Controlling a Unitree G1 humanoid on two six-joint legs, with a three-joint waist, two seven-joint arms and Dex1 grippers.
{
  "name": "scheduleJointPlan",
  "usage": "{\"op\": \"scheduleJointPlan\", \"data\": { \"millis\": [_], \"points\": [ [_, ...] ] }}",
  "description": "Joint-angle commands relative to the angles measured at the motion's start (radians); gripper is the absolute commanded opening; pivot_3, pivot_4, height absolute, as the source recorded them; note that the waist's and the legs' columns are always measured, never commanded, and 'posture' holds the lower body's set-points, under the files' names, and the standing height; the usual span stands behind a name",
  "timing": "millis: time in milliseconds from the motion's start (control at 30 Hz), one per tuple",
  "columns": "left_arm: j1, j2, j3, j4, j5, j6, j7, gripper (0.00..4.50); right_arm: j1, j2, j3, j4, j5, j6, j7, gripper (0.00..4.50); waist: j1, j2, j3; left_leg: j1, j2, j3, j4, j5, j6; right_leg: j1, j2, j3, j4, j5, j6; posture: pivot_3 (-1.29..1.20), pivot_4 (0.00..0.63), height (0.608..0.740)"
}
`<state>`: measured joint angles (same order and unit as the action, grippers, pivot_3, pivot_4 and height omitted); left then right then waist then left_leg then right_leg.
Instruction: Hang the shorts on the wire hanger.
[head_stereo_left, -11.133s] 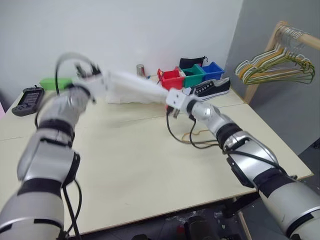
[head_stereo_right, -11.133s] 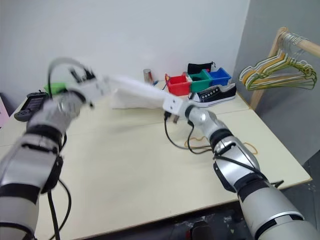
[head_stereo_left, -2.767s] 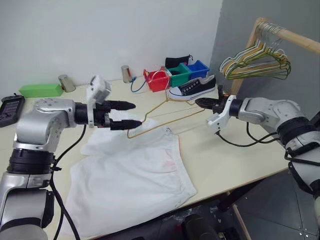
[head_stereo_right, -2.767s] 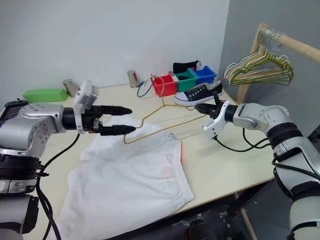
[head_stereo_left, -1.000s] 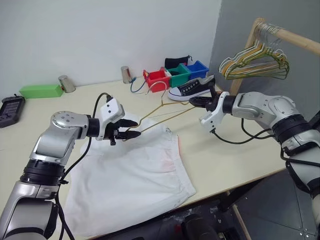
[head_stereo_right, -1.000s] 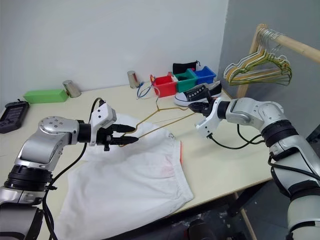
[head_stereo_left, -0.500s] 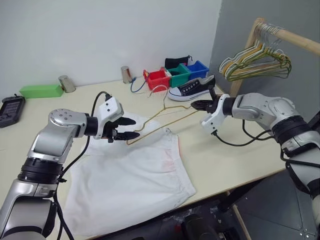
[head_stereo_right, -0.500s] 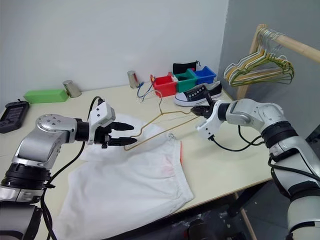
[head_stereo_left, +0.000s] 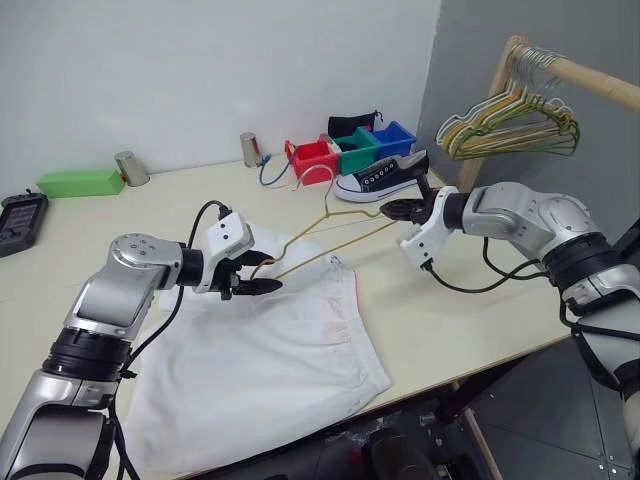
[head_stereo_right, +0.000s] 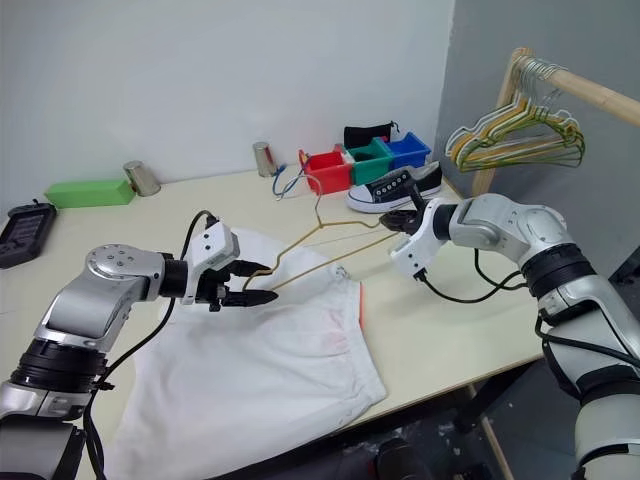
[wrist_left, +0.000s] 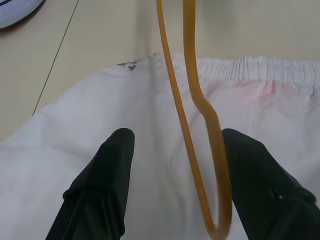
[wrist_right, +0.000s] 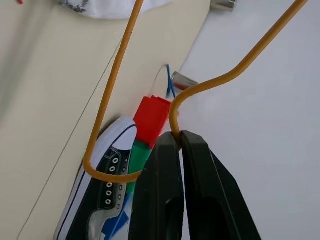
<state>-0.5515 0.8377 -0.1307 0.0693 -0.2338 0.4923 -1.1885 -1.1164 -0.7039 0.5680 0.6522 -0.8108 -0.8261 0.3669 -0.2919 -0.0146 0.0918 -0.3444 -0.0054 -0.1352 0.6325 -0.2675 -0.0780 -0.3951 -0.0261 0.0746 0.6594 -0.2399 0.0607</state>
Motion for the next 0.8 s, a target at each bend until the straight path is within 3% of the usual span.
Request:
{"op": "scheduleJointPlan", "data": {
  "millis": [33, 133, 567, 800],
  "points": [
    [-0.015, -0.003, 0.003, -0.006, 0.021, -0.023, 0.018, 2.85, 0.002, -0.004, -0.053, -0.068, 0.049, 0.021, 0.022, 0.0, 0.0, 0.0, 0.0, 0.0, 0.0, 0.0, 0.0, 0.0, 0.0, 0.0, 0.0, 0.0, 0.0, 0.0, 0.0, -0.22, 0.017, 0.74],
    [-0.022, -0.01, 0.003, 0.003, 0.025, -0.027, 0.018, 2.85, 0.01, -0.003, -0.061, -0.088, 0.061, 0.03, 0.036, 0.0, 0.0, 0.0, 0.0, 0.0, 0.0, 0.0, 0.0, 0.0, 0.0, 0.0, 0.0, 0.0, 0.0, 0.0, 0.0, -0.22, 0.019, 0.74],
    [-0.036, -0.011, 0.011, 0.018, 0.02, -0.029, 0.014, 0.04, 0.018, 0.005, -0.067, -0.092, 0.064, 0.049, 0.04, 0.0, 0.0, 0.0, 0.0, 0.0, 0.0, 0.0, 0.0, 0.0, 0.0, 0.0, 0.0, 0.0, 0.0, 0.0, 0.0, -0.22, 0.018, 0.74],
    [-0.04, -0.014, 0.013, 0.025, 0.02, -0.032, 0.02, 0.04, 0.017, 0.006, -0.067, -0.087, 0.063, 0.049, 0.038, 0.0, 0.0, 0.0, 0.0, 0.0, 0.0, 0.0, 0.0, 0.0, 0.0, 0.0, 0.0, 0.0, 0.0, 0.0, 0.0, -0.22, 0.015, 0.74]
  ]
}}
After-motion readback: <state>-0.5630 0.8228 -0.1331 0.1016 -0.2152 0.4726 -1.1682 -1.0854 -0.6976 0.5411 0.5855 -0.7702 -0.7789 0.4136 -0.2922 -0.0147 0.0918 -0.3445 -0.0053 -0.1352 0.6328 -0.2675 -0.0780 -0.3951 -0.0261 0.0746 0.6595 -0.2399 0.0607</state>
